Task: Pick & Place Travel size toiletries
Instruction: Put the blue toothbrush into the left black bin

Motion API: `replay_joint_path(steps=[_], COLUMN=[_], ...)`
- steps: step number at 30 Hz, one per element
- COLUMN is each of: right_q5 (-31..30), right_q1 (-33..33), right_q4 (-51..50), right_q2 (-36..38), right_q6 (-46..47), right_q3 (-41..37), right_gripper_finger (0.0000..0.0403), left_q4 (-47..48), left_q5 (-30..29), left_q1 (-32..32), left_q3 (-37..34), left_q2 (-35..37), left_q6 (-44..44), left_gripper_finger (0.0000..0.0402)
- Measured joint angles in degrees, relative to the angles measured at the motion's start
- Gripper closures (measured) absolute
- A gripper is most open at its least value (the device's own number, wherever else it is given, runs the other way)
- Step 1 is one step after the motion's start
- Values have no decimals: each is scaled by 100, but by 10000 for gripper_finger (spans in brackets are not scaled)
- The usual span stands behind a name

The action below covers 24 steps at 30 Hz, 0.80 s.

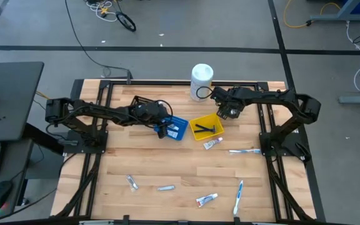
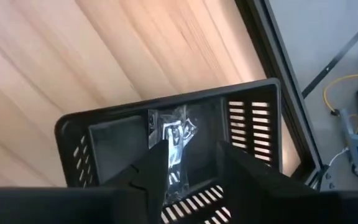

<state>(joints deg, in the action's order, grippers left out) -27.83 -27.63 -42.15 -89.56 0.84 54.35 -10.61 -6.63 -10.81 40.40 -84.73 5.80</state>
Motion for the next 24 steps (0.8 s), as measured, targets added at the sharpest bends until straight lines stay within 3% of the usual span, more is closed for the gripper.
replay_joint_path(steps=[11,18,24], right_q5=[-24,-215,-14], right_q1=[721,1165,1574], right_q4=[598,1707,2905], right_q2=[0,0,0], right_q6=[328,450,599], right_q3=[0,0,0], right_gripper_finger=[257,257,257], left_q4=[0,-1,-2], left_q5=[-2,-2,-2], left_q1=[0,0,0], left_q3=[0,0,0], left_q2=[0,0,0], left_q6=[190,431,431], left_gripper_finger=[226,226,226])
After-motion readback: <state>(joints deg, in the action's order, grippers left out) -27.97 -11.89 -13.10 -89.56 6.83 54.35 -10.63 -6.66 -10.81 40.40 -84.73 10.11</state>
